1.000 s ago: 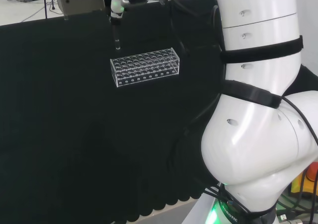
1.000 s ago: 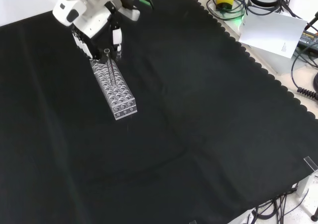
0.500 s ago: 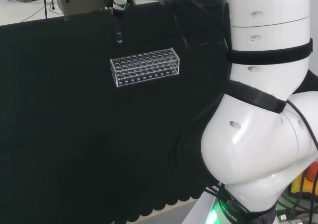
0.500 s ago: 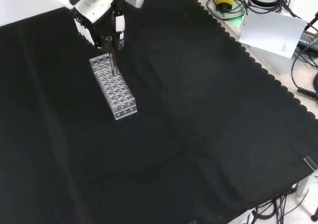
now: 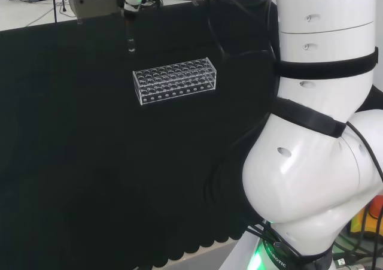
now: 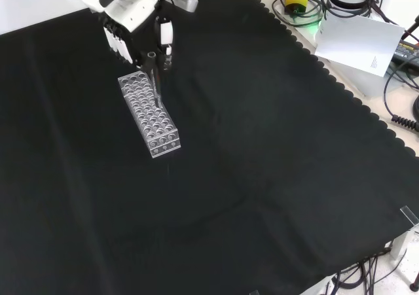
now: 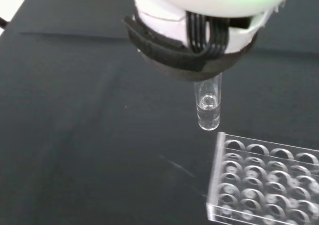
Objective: Shake the test tube.
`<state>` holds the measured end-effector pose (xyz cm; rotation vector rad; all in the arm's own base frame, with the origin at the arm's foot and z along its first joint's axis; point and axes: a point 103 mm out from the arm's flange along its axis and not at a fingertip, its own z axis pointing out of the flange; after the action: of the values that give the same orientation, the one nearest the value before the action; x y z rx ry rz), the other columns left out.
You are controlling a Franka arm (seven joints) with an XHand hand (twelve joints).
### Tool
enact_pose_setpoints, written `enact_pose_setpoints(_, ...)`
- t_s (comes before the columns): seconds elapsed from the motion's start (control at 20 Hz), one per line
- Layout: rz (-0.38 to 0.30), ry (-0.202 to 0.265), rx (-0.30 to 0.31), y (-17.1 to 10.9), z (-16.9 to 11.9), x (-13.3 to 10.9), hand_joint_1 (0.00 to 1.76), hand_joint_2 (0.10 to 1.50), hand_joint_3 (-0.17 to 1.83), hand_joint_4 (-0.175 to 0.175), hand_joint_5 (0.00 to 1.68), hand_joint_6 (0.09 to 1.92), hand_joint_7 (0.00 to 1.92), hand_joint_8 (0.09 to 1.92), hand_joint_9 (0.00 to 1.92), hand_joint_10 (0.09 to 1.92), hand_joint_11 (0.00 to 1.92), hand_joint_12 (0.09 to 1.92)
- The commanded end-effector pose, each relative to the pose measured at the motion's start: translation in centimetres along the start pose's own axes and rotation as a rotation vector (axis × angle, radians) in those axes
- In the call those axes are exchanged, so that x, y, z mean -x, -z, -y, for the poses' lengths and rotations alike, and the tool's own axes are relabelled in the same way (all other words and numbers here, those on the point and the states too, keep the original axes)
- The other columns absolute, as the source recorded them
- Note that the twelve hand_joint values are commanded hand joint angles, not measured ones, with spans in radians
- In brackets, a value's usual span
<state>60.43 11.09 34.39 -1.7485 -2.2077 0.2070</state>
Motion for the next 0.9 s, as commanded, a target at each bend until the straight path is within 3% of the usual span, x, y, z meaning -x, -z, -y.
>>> enact_pose_setpoints(0.05,-0.021,0.075,-0.004,-0.2,-0.7,-4.2,1.43,0.62,0.63,-0.175,1.33,0.52,1.4,0.68,1.4,0.24,1.2,0.93)
enact_pose_setpoints(0.3,-0.021,0.118,0.002,0.1,-0.6,-6.2,1.43,0.62,0.63,-0.175,1.33,0.52,1.4,0.68,1.4,0.24,1.2,0.93)
enact_pose_setpoints(0.45,-0.011,0.1,0.007,0.2,-0.2,-5.5,1.43,0.62,0.63,-0.175,1.33,0.52,1.4,0.68,1.4,0.23,1.2,0.93)
enact_pose_setpoints(0.65,0.01,0.02,0.001,0.3,0.6,-2.2,1.43,0.62,0.63,-0.175,1.33,0.52,1.4,0.68,1.4,0.23,1.2,0.92)
enact_pose_setpoints(0.9,0.065,-0.12,-0.023,-0.2,2.5,4.1,1.43,0.62,0.63,-0.175,1.33,0.52,1.4,0.67,1.41,0.23,1.21,0.92)
